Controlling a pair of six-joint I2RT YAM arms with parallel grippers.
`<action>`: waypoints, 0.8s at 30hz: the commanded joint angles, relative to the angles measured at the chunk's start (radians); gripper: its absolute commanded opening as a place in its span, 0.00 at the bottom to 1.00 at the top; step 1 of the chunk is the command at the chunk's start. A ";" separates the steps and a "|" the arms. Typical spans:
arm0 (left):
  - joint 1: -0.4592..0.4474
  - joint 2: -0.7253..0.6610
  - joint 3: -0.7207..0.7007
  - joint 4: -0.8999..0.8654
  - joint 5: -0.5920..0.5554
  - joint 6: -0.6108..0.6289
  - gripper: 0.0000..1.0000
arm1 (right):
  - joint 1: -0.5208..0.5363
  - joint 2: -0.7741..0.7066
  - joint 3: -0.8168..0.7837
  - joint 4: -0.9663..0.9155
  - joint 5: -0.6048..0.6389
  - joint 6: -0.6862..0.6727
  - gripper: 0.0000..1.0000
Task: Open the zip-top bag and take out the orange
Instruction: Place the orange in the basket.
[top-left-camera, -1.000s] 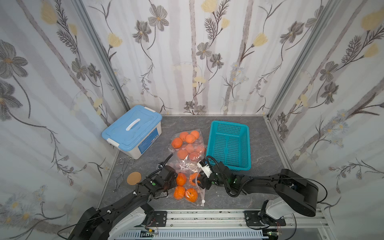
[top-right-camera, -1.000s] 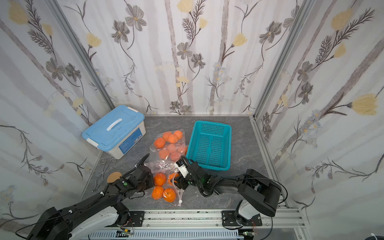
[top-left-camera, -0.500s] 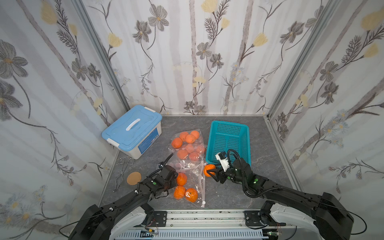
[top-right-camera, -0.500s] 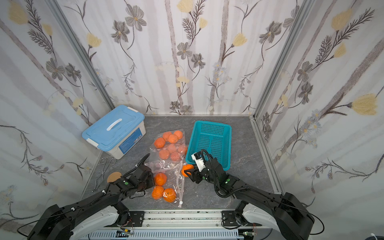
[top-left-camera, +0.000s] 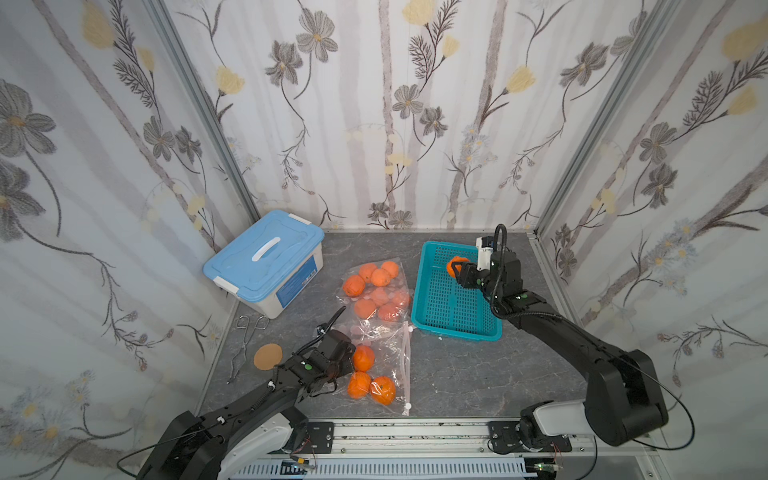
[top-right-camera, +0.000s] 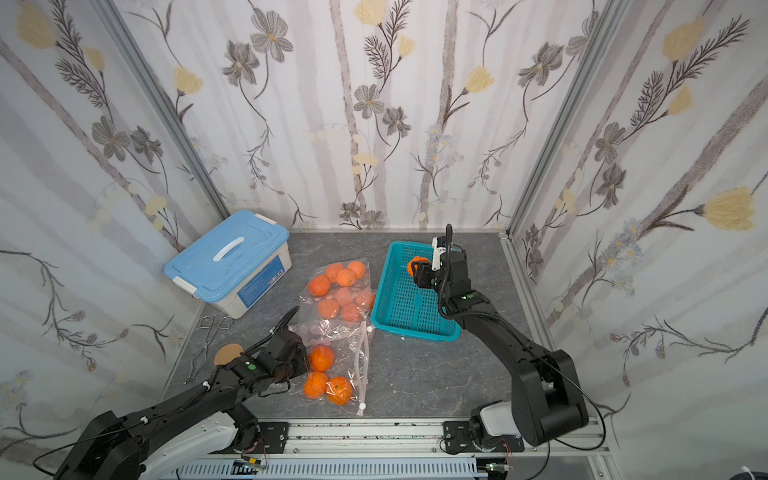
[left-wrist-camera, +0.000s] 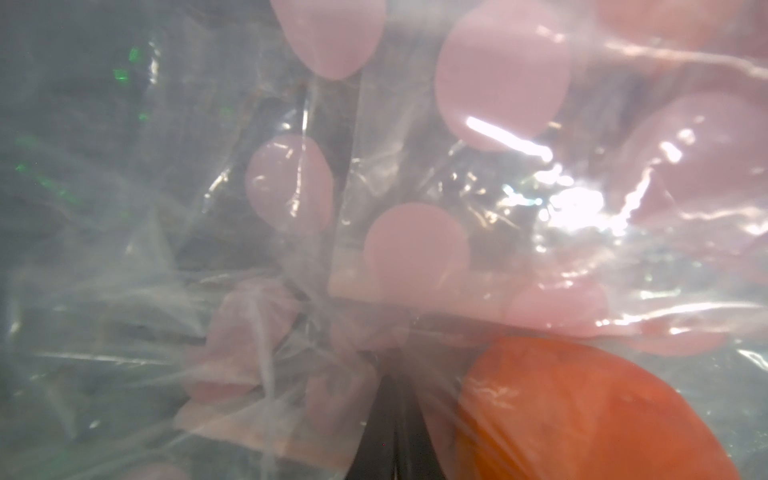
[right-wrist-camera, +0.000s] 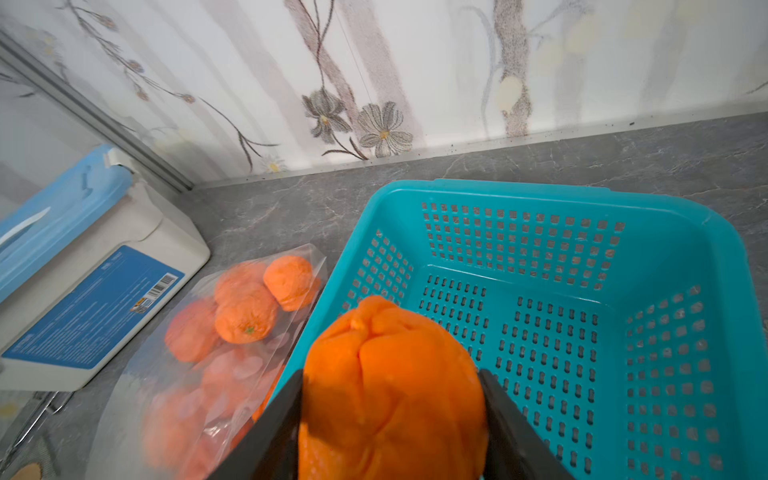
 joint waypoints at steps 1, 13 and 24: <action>0.004 -0.009 -0.003 0.000 -0.004 0.001 0.00 | -0.001 0.173 0.152 -0.061 0.008 0.021 0.45; 0.010 -0.001 0.001 0.002 -0.005 0.005 0.00 | -0.003 0.593 0.535 -0.207 0.008 0.043 0.49; 0.012 0.047 0.011 0.036 0.009 0.005 0.00 | -0.002 0.681 0.613 -0.237 0.005 0.038 0.67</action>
